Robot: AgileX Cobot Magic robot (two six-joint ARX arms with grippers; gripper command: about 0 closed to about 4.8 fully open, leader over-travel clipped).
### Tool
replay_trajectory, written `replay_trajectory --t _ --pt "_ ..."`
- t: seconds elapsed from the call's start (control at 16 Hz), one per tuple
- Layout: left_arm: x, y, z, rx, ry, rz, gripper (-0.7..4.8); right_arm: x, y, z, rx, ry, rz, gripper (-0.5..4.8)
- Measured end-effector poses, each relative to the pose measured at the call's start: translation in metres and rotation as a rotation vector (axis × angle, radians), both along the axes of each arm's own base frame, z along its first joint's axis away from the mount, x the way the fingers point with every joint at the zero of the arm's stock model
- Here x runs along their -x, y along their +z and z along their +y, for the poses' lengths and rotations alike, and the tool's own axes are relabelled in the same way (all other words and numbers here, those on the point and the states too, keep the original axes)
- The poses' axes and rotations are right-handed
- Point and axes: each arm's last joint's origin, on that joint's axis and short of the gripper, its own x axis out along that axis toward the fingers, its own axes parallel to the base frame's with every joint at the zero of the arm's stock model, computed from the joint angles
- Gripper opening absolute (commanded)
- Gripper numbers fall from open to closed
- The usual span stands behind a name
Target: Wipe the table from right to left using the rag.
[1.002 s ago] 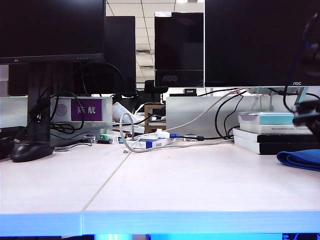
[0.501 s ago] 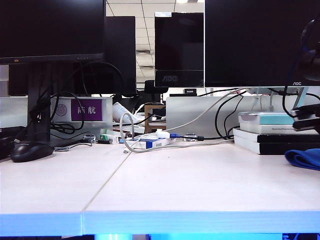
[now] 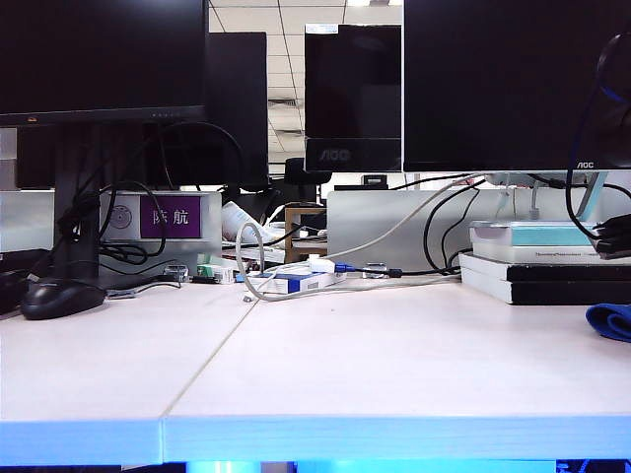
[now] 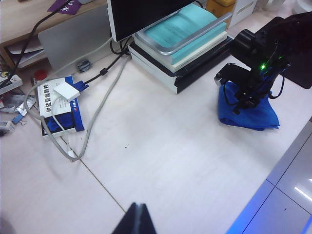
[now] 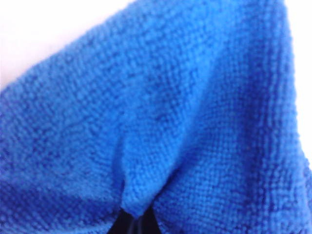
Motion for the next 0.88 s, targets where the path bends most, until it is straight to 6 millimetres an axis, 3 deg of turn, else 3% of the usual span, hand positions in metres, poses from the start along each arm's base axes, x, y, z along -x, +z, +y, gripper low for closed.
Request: replay_trajectory --t 0.13,0.88 --pt "0.0 0.0 0.0 0.0 0.0 0.0 -0.05 0.0 0.0 0.004 -0.008 0.013 0.008 -0.05" --pt "0.008 -0.012 0.003 -0.085 -0.081 0.108 -0.05 0.011 -0.001 0.08 -0.006 0.226 0.072 -0.05"
